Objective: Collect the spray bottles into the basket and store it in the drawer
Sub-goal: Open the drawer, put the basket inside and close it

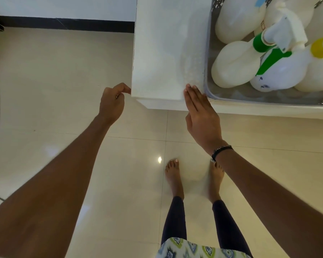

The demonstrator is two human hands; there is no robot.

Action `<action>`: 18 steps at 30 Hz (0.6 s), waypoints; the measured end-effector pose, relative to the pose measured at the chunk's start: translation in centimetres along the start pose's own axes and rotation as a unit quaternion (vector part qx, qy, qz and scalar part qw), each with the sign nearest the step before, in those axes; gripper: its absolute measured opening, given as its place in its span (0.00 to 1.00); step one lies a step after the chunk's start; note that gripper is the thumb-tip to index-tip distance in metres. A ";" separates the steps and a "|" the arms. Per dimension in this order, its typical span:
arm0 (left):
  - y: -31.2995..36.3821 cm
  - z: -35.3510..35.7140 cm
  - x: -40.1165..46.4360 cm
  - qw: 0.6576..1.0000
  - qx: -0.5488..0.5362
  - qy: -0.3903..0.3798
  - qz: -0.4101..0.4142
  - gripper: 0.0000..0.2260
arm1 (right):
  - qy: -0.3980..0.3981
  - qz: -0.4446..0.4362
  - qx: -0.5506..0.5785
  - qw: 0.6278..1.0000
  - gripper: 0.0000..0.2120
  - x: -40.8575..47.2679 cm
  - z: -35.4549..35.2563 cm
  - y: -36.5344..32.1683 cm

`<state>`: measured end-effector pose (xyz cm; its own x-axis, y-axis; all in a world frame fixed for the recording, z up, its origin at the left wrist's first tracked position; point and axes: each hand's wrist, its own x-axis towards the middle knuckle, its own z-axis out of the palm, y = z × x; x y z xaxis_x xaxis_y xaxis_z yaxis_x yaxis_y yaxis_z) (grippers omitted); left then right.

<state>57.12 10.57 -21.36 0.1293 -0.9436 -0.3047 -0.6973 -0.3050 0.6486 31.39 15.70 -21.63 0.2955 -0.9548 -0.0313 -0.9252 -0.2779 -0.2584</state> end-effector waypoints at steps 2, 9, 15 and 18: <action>0.0 -0.1 0.3 1.000 0.019 -0.001 -0.013 0.17 | -0.002 0.001 0.000 1.000 0.27 0.0 0.0 -0.1; -0.2 -0.3 -0.9 0.999 0.025 -0.027 0.012 0.17 | -0.014 0.003 0.008 1.000 0.28 -0.2 -0.2 -0.1; -1.0 -0.4 -3.3 0.996 0.069 -0.053 0.023 0.15 | -0.073 -0.019 0.006 0.997 0.30 -1.4 -0.2 0.2; -1.0 0.4 -5.9 0.995 0.094 -0.022 -0.025 0.12 | -0.099 -0.025 0.012 0.995 0.29 -3.9 -0.3 1.0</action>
<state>56.77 16.49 -20.46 0.1400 -0.9201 -0.3658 -0.8111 -0.3184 0.4906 29.30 19.11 -21.50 0.3835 -0.9000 -0.2071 -0.9033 -0.3188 -0.2870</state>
